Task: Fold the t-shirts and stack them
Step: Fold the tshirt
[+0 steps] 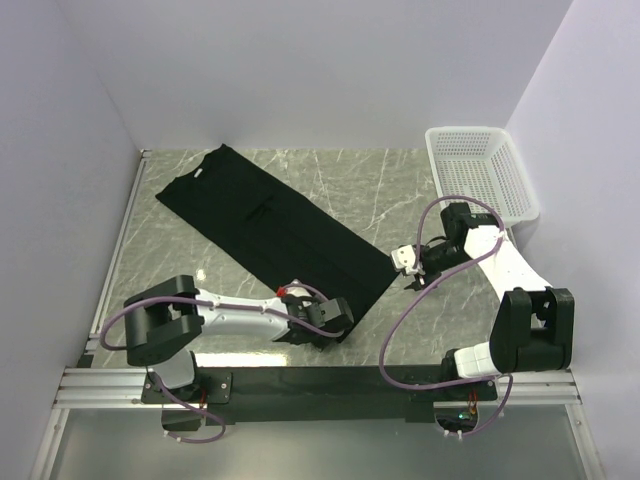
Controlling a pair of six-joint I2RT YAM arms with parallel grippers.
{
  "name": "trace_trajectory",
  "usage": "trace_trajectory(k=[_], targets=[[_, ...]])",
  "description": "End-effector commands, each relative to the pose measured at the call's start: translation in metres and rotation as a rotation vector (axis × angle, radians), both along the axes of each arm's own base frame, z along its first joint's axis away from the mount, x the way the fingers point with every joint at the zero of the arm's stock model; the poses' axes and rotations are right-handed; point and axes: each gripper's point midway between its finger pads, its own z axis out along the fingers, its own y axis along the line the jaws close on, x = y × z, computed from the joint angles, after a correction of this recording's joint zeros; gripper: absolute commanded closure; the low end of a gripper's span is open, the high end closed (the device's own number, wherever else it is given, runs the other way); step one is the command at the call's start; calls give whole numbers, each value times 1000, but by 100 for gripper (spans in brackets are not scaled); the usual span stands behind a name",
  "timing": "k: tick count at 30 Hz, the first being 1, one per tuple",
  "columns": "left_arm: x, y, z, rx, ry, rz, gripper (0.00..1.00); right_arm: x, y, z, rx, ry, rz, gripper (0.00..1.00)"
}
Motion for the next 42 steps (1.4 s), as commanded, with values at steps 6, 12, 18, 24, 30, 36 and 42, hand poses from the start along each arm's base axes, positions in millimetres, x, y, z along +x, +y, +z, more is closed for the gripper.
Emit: trace_trajectory(k=[6,12,18,24,30,36,42], targets=[[18,23,-31,-23,137,457,65,-5,-5,1,2,4,6,37],[17,27,-29,-54,124,444,97,-8,-8,-4,-22,1,44,37],[11,37,-13,-56,95,345,100,-16,-12,-19,-56,-35,158,35],[-5,39,-7,-85,103,263,100,-20,-2,-38,-113,-91,280,34],[-24,36,-8,-125,131,191,100,-12,19,-53,-152,-154,332,34],[-36,43,-4,-161,139,163,100,2,30,-63,-192,-163,344,36],[-39,49,-2,-187,136,149,100,-2,35,-76,-245,-177,390,38]])
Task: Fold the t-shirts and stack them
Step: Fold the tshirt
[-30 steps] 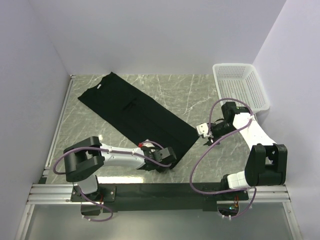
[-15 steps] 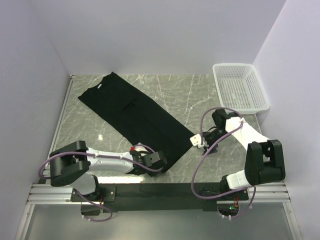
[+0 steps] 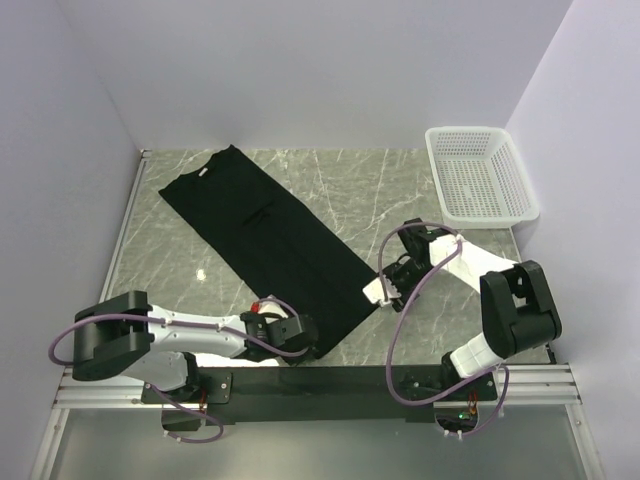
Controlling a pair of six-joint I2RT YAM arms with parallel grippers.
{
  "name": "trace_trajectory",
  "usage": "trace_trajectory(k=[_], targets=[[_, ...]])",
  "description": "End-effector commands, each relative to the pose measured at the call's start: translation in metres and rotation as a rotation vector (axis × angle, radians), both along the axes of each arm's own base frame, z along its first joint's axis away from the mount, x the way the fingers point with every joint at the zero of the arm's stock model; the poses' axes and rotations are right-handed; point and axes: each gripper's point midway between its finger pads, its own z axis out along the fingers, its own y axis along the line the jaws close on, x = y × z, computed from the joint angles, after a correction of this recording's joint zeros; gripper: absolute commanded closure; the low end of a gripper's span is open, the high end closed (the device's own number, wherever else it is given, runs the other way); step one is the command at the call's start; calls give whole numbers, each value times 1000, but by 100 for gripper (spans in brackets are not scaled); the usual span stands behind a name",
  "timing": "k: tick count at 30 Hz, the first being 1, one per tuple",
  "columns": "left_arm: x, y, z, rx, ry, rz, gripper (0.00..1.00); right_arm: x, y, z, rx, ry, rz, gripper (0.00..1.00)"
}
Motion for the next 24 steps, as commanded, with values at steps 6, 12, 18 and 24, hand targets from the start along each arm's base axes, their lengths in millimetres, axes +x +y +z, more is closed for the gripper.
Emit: trace_trajectory(k=[6,12,18,24], targets=[[-2,-4,5,-122,110,190,100,12,15,-10,-41,-118,120,42],[-3,-2,7,-149,113,196,100,4,15,-18,-71,-118,150,44],[-4,0,8,-161,114,197,100,1,18,-19,-89,-103,125,57],[-2,-3,14,-177,103,195,99,0,22,-18,-83,-101,97,86]])
